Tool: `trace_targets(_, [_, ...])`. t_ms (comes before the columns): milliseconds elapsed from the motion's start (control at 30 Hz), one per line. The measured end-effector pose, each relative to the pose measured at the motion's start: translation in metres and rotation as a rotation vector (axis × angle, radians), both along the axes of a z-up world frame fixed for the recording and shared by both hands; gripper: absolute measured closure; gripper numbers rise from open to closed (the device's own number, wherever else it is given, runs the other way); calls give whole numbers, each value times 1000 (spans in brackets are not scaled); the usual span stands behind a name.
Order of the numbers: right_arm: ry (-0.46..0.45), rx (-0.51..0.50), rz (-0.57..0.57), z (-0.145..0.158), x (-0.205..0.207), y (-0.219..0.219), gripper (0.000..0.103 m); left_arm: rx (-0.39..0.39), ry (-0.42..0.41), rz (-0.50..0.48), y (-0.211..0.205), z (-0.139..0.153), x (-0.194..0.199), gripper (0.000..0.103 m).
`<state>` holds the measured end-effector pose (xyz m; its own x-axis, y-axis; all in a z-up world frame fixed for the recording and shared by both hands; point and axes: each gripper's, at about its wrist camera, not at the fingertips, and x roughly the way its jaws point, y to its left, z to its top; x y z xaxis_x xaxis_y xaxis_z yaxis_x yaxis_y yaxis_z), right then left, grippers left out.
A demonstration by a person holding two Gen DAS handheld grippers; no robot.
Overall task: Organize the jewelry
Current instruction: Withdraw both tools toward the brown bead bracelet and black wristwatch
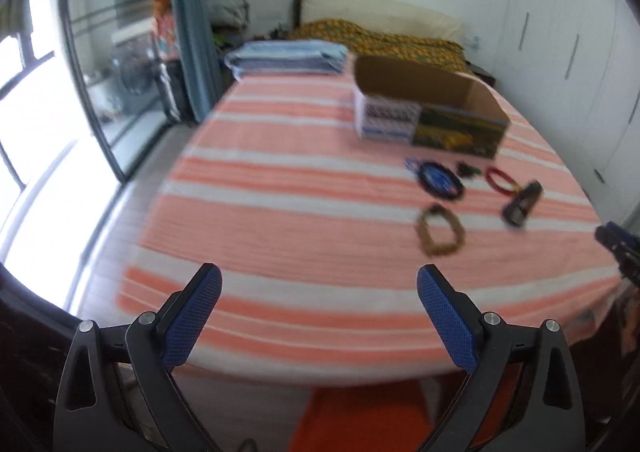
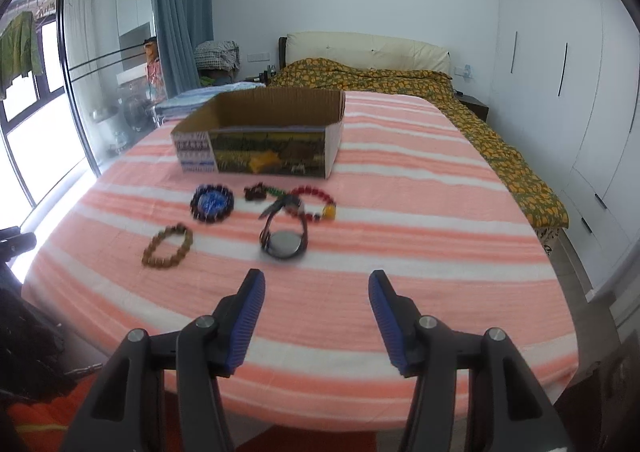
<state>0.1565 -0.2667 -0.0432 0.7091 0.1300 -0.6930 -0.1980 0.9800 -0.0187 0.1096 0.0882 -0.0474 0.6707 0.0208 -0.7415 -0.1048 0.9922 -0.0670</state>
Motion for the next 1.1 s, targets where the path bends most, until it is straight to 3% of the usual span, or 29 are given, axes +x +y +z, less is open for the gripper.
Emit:
trace_targets(100, [17,4,25,-16,-10,11,48,-19,16,-62,-27,-19,2,5])
trace_targets(267, [53,27,37,-32,-18,20,48,27,-11,-129,-54,-31,5,5])
trace_targets(533, [19,69,12,-32,-35,24,48,9,-120,-108,-53,-29,2,5])
trace_targets(700, [-14,58,29,-25,-45,25,48,-71,-113,-89,-46,-31,-4,5])
trace_targets(867, [-41,65,29,-17,-35,12,48,-75,-84,-67,-45,-25,-1,4])
trace_targets(1100, [-40,109,2,-27,17,-16,48,-5,-76,-93,-62,-17,34,0])
